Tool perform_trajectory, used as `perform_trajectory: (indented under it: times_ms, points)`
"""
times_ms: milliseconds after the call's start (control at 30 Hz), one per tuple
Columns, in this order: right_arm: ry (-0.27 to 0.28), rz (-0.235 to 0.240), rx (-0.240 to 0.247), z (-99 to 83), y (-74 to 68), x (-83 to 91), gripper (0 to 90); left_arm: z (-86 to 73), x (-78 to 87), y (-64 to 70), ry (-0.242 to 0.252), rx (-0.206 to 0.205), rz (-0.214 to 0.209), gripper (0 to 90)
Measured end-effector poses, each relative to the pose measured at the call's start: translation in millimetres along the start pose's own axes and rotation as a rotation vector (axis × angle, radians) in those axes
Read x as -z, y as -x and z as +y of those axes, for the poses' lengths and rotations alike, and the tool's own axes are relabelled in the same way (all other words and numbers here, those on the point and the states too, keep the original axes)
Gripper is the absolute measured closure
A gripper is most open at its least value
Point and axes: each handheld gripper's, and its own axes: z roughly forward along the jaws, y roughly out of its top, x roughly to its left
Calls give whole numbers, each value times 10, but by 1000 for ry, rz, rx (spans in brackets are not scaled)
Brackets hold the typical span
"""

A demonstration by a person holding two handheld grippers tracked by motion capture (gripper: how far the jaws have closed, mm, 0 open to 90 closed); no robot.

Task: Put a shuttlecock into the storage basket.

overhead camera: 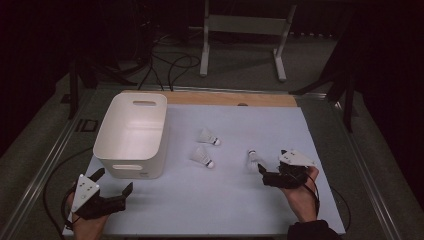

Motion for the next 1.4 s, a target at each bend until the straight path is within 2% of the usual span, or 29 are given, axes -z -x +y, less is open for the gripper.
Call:
perform_trajectory:
  times_ms: [233,400,433,933,1167,1200,1233,1333,1400]
  points:
    - [-35,-22,8,-8,40,-91,79,-8,14,-6,4,3,6,0]
    - [-50,-30,25,-11,45,-153,83,-7,17,-17,8,16,4,0]
    - [-63,-40,44,-15,46,-195,89,-5,20,-20,11,26,5,0]
    - [-134,-41,98,-91,7,-412,136,-9,25,-28,3,16,19,0]
    - [-157,-53,122,-105,-12,-499,270,-10,25,-25,3,13,19,0]
    - [-169,-53,135,-116,-18,-542,363,-11,25,-26,3,13,18,0]
    - [-169,-53,135,-116,-18,-542,363,-11,25,-26,3,13,18,0]
    - [-180,-37,154,-126,-28,-600,514,-10,25,-26,2,13,18,0]
    - [-195,-36,165,-131,-32,-634,577,-11,24,-27,1,11,18,0]
